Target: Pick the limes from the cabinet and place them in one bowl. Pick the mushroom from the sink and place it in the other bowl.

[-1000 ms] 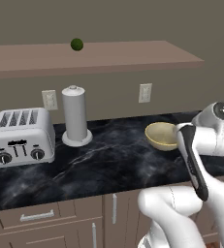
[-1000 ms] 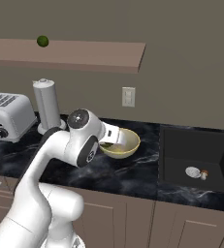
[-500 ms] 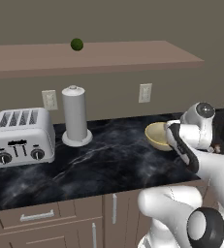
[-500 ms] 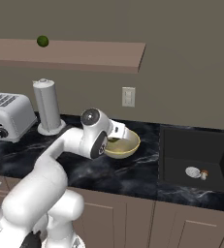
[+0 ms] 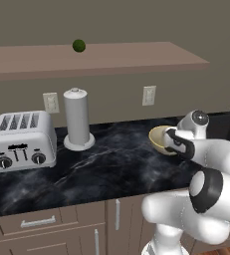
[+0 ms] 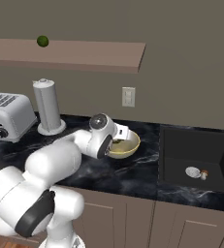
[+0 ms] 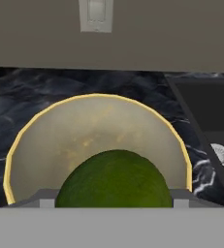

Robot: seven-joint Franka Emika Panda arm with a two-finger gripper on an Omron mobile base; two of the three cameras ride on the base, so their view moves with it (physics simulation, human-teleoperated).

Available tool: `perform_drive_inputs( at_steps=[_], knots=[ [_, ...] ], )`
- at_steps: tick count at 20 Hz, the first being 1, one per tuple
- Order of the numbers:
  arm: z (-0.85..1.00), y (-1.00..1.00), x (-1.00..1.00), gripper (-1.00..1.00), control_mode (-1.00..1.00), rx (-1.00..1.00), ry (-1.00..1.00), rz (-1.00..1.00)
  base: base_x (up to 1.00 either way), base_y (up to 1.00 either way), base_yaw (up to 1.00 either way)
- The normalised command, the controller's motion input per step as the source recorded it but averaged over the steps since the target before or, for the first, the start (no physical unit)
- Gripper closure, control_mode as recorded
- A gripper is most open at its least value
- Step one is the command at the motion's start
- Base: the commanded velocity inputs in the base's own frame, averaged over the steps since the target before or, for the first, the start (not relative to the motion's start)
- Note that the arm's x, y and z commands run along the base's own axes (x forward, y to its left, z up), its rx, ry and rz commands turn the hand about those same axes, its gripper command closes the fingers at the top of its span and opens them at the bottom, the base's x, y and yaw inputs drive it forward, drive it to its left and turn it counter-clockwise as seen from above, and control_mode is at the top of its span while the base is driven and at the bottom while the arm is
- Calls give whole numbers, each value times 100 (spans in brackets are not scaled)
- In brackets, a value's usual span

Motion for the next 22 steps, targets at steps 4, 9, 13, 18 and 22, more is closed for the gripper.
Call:
perform_drive_inputs(
  at_steps=[4, 9, 13, 18, 22],
  knots=[
    [-24, -7, 21, 100, -100, 3, 9, 2, 0, 0, 0],
    [-18, 0, 14, -100, -100, 0, 3, 0, 0, 0, 0],
    [-1, 0, 2, -100, -100, 0, 0, 0, 0, 0, 0],
    [0, 0, 0, -100, -100, 0, 0, 0, 0, 0, 0],
    [0, 0, 5, -100, -100, 0, 0, 0, 0, 0, 0]
  ],
)
